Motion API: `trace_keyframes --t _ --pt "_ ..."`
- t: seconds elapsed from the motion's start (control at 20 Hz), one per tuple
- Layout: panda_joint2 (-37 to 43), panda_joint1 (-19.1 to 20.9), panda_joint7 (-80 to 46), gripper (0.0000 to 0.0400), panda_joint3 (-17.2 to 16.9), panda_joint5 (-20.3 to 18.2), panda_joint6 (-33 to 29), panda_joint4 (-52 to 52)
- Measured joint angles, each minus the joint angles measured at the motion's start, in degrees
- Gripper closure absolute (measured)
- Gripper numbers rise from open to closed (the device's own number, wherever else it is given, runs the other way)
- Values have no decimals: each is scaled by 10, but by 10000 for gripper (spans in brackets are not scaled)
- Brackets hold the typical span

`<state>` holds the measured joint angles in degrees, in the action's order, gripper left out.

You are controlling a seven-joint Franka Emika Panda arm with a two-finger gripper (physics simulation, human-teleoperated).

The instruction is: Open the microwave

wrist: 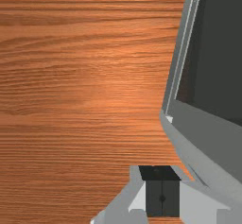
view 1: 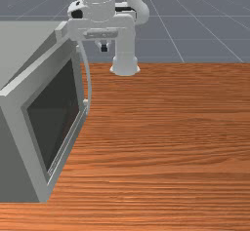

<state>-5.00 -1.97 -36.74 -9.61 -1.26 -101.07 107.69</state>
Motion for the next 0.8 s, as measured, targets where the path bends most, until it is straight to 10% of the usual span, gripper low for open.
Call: trace_keyframes --t 0.8 --pt "45 75 -61 395 -71 81 -149 18"
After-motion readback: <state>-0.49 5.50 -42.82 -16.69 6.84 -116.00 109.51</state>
